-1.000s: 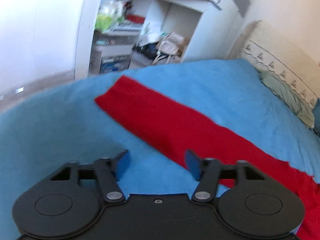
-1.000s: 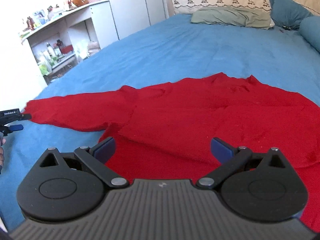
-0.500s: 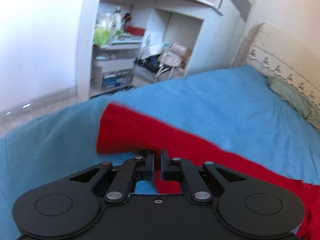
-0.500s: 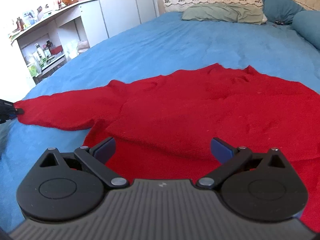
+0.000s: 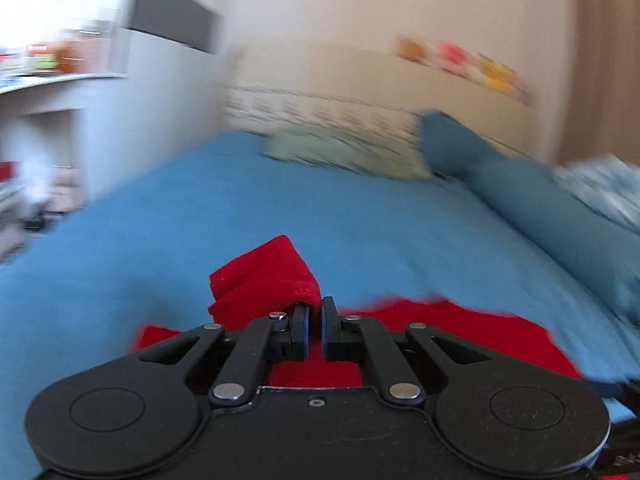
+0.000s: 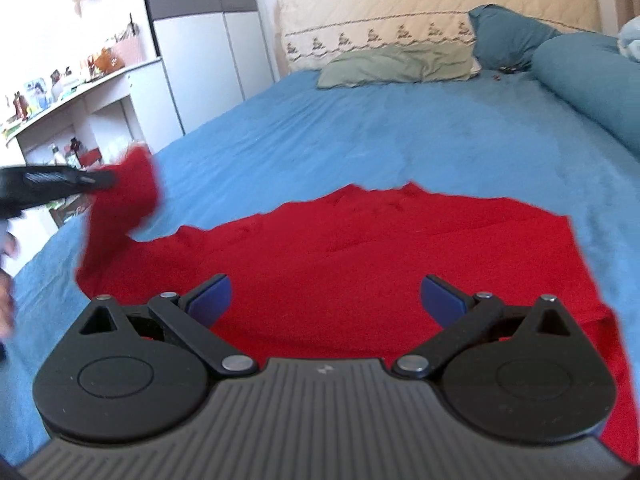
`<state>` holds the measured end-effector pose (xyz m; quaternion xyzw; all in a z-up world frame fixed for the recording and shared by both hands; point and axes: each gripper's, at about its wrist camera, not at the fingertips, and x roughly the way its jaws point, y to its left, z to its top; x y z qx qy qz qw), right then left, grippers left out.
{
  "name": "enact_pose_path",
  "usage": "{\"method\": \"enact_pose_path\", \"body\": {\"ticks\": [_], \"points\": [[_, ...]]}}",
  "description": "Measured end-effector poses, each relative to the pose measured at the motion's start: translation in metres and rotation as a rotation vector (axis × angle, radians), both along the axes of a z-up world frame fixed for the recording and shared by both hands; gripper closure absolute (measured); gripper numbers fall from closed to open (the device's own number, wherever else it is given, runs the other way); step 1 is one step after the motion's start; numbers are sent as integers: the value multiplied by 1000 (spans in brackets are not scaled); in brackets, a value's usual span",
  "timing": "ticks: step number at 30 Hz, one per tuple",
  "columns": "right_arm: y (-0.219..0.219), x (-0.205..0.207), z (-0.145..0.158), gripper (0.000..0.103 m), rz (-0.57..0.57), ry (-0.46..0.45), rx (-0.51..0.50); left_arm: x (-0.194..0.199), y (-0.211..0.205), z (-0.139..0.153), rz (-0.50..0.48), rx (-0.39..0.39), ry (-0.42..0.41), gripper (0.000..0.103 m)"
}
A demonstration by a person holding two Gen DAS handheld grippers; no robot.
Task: Fold small clothes
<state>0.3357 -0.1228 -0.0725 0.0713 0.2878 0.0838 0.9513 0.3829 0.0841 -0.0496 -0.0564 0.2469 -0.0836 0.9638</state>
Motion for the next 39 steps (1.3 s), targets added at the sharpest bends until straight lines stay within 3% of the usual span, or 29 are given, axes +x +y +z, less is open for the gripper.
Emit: {"method": "enact_pose_path", "body": {"ticks": [4,7,9,12,13,14,16,17,19,24,27,31,32,34,36,39], "points": [[-25,-9,-2,0,-32,5,-36,7,-89,-46,-128,34,115,98],[-41,-10,-10,0,-51,31,-26,13,-125,-89,-160,79,216,98],[-49,-9,-15,0,-58,48,-14,11,-134,-106,-152,113,228,97],[-56,-7,-22,0,-52,57,-7,7,-136,-106,-162,115,203,96],[-56,-7,-24,0,-49,58,-9,6,-133,-103,-173,106,197,86],[-56,-5,-24,0,-47,58,-12,2,-128,-100,-178,97,187,62],[-55,-2,-22,0,-45,46,-17,-9,-117,-89,-169,109,131,29],[-56,-1,-19,0,-47,38,-17,-17,-107,-82,-143,128,83,19],[-52,4,-12,0,-32,24,-15,-32,-82,-70,-95,150,23,11],[-3,23,-24,0,99,62,-159,-41,-21,-65,32,142,1,11],[32,34,-45,0,144,75,-253,-34,4,-74,112,148,51,11],[61,58,-70,0,152,104,-333,-23,19,-80,133,118,89,11],[65,65,-75,4,151,118,-343,-20,20,-81,139,126,94,11],[63,74,-78,12,137,123,-323,-16,20,-83,144,134,97,11],[49,80,-72,28,51,125,-267,-22,32,-82,145,117,104,11],[18,77,-65,28,-58,127,-150,-25,42,-82,153,91,110,11]]}}
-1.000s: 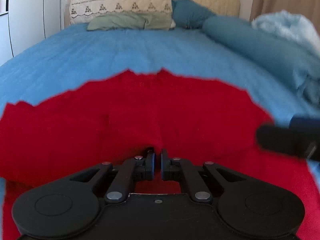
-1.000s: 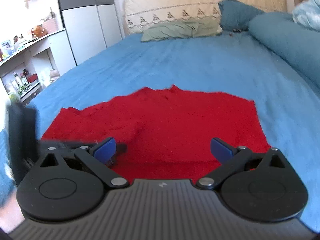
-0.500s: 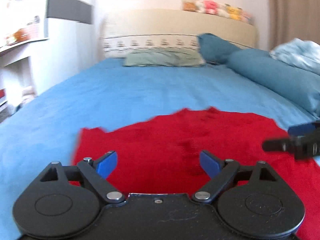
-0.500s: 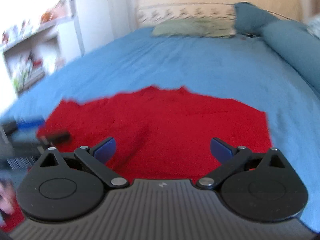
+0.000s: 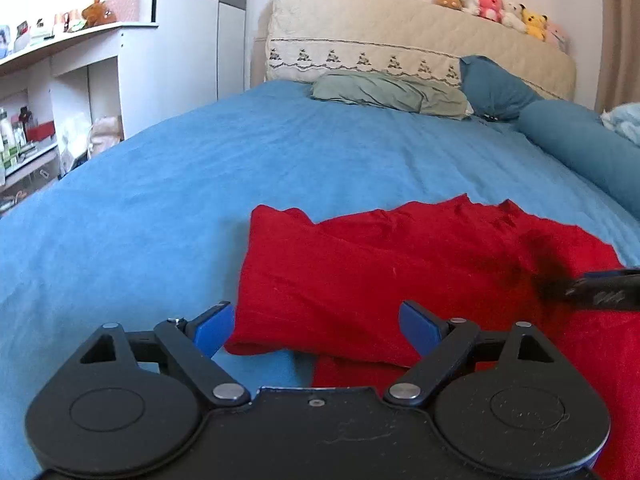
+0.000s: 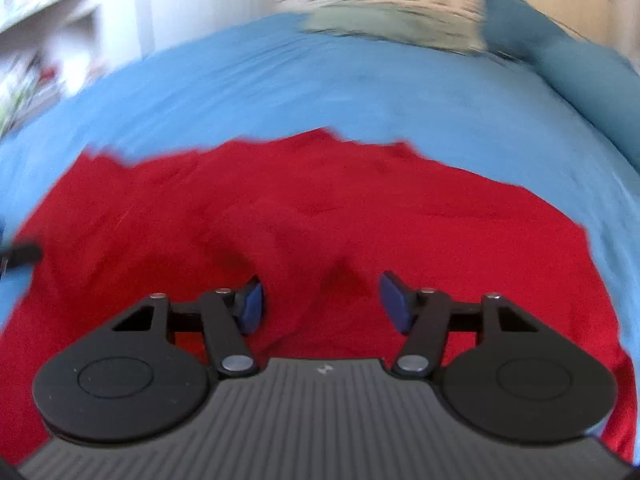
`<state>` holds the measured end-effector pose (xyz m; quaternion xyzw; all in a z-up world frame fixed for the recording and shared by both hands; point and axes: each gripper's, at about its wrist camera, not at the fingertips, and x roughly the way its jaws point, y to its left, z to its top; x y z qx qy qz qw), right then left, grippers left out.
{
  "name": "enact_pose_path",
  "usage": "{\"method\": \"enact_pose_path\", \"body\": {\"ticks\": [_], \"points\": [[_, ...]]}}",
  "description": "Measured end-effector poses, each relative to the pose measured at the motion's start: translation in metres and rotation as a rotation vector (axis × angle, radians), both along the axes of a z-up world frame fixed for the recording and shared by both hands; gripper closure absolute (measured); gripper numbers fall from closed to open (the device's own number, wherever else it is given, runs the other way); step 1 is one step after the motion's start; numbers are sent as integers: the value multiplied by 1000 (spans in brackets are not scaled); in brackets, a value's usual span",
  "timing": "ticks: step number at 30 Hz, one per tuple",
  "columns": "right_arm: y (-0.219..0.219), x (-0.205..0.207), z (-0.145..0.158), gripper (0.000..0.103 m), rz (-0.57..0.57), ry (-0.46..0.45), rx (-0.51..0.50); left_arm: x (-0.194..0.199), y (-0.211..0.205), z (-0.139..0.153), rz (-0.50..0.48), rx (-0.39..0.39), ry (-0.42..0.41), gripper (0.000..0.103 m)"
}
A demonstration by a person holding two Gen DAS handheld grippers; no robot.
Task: Fold small clothes
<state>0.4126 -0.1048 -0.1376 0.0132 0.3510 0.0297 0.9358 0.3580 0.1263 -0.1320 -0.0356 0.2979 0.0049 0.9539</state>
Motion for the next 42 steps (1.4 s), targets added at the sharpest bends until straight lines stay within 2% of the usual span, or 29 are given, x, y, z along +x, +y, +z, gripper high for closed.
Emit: {"method": "enact_pose_path", "body": {"ticks": [2,6,13,16,18,19,21,23,26,29,32,36,39,42], "points": [[-17,-9,-2,26,-24,16,71,-2,1,0,0,2,1,11],[-33,-32,-16,21,26,23,169,-4,-2,-2,-9,15,9,11],[-39,-29,-15,22,-22,31,218,-5,-7,-4,-14,27,13,11],[-32,-28,-14,37,-33,37,138,-3,-5,-6,-8,29,23,11],[-27,-29,-14,54,-31,31,78,-3,-3,-6,-2,26,25,11],[-26,-31,-15,57,-24,31,60,-2,-2,-6,1,24,27,11],[-21,-30,-13,76,2,28,43,-2,0,-6,7,22,29,11],[-15,-29,-4,79,18,13,-1,-3,1,-7,12,18,28,11],[-15,-22,24,79,23,-44,-37,-4,3,-8,20,4,27,11],[-33,-7,65,79,-18,-106,-88,-5,1,-10,13,-2,33,11],[-54,1,85,79,-50,-139,-171,-1,-2,-15,13,15,41,11],[-84,8,73,79,-107,-96,-237,15,-7,-26,11,-5,70,11],[-102,7,55,79,-150,-48,-210,25,-13,-29,-1,16,60,11],[-114,-3,48,79,-189,-50,-184,29,-12,-28,8,10,50,11]]}}
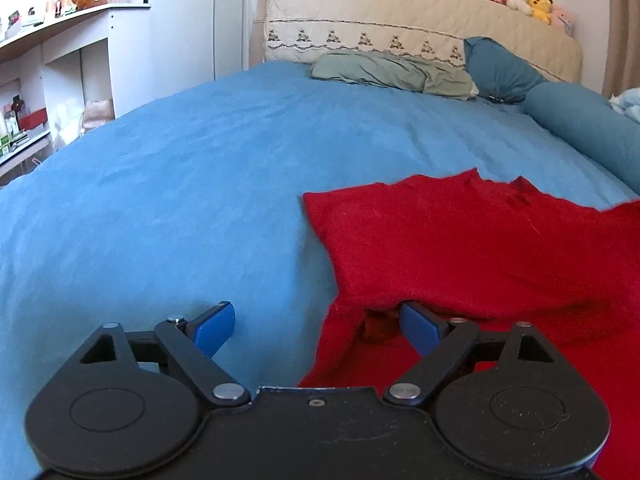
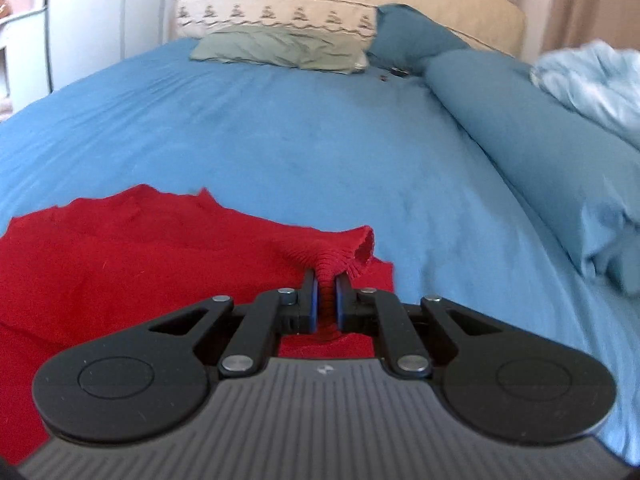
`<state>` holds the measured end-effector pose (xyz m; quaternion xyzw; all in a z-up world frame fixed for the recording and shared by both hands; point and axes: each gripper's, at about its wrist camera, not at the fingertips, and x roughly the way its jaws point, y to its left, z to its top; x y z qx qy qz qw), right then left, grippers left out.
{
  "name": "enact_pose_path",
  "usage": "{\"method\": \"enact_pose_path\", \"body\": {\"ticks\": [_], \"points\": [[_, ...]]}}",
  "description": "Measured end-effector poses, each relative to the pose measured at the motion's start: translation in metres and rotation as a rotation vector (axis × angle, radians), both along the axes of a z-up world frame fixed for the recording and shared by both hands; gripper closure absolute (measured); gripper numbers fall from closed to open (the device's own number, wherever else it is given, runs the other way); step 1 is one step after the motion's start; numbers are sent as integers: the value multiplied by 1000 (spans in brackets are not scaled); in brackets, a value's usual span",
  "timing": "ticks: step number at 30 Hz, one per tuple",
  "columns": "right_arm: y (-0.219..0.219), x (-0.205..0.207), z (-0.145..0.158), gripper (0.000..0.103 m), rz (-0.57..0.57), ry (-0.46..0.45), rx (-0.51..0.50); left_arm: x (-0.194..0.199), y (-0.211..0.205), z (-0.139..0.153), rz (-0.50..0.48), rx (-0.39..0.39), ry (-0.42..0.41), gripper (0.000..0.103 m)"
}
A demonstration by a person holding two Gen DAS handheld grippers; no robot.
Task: Fold small clothes
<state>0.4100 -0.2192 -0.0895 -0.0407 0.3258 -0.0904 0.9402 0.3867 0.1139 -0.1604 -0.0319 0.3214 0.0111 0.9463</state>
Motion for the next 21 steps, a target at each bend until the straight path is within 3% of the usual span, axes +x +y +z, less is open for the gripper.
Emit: {"method": "enact_pose_path", "body": {"ticks": [5,7,8,9,10,11,12,16,21], "points": [[-7,11,-28,78,-6,91,-33,-1,6,-6,18,-6,28,10],[-9,18,-43,72,-12,157,-41,-5,7,-6,20,0,37,10],[-9,18,-49,57,-24,181,-52,-7,7,-6,17,-1,43,10],[-8,12,-53,35,-47,175,-78,-8,8,-6,11,-3,47,10],[-6,3,-54,25,-60,148,-104,-11,8,-6,6,-1,48,10],[-2,-6,-53,9,-50,107,-121,-14,8,-5,0,2,46,10],[2,-19,-51,0,-3,55,-115,-16,7,-3,-6,-1,45,10],[16,-39,-51,0,147,-30,0,-23,6,7,-37,-65,0,10],[13,-23,-64,0,129,-68,69,-17,-19,20,-169,-69,-91,10]]}}
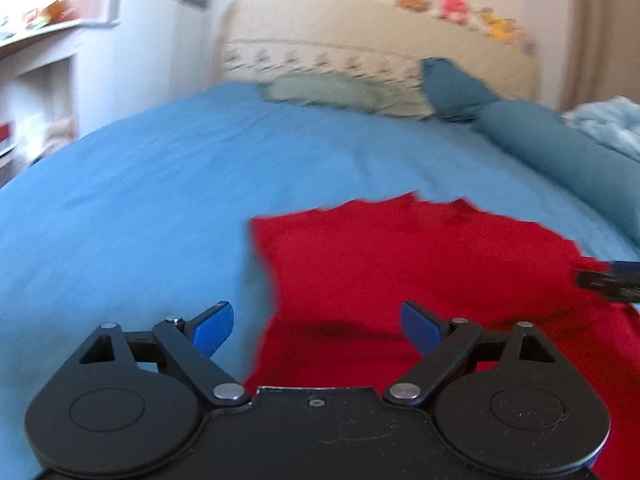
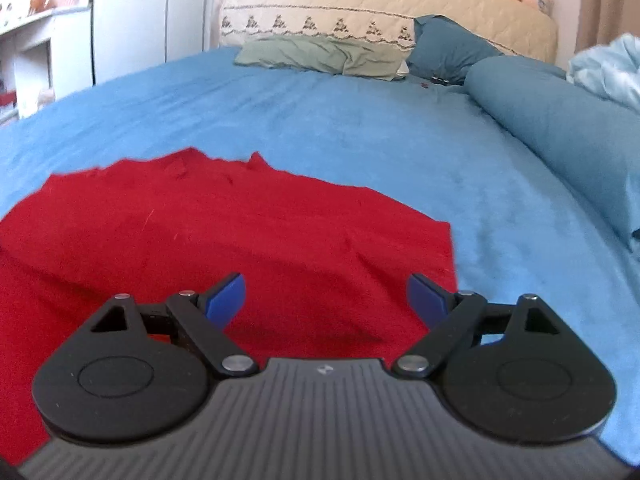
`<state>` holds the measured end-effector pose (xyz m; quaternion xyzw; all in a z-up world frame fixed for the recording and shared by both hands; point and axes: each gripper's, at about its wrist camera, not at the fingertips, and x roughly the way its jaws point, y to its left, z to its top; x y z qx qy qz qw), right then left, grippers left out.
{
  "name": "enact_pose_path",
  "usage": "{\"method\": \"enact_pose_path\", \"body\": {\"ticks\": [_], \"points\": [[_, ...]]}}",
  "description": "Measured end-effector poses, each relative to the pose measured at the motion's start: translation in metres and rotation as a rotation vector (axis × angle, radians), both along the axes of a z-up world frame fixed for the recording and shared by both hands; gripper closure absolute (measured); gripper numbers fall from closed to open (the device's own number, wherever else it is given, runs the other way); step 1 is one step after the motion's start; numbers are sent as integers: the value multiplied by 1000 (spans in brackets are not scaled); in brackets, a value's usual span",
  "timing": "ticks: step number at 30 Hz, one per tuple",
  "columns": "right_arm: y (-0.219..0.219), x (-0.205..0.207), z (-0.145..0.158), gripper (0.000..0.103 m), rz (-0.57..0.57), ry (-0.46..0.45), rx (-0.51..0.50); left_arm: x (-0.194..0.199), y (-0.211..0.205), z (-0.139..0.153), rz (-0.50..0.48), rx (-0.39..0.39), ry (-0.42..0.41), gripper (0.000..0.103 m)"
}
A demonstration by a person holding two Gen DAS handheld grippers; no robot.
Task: Fold small clothes
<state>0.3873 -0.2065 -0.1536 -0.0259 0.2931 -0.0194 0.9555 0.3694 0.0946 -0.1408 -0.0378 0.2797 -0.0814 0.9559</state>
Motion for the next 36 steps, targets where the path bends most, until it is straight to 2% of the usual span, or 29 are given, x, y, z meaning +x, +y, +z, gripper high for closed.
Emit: {"method": "enact_pose_path", "body": {"ticks": [2,4,6,8,11,14,16,18,20,22,23,27,31,36], "points": [[-5,12,-5,0,-30,17,19,5,-11,-1,-59,1,-10,10],[-19,32,-18,0,-88,67,33,10,-20,-8,-105,-3,16,10],[-38,30,-20,0,-130,62,89,14,-24,-19,-127,-2,66,10],[-49,24,-17,0,-174,53,137,13,-27,-23,-138,24,65,10],[-53,5,-4,0,-141,-14,226,13,-29,-24,-144,33,66,9],[-47,-11,-1,0,-72,-14,273,11,-31,-25,-145,47,66,9],[-42,-12,-7,0,-52,17,220,9,-32,-25,-146,55,68,9],[-45,-6,-15,0,-109,70,153,9,-32,-24,-144,67,71,9],[-58,-8,-14,0,-126,72,202,8,-33,-25,-146,95,74,9],[-60,-14,1,0,-160,70,204,3,-32,-22,-134,117,88,9],[-61,-22,13,0,-137,46,217,0,-30,-18,-121,115,98,9],[-64,-76,74,0,-56,-59,242,-27,-17,21,-81,96,80,9],[-65,-143,135,0,22,-114,207,-79,-7,85,-12,127,20,9],[-66,-232,175,0,55,-144,217,-161,10,141,36,108,-22,2]]}}
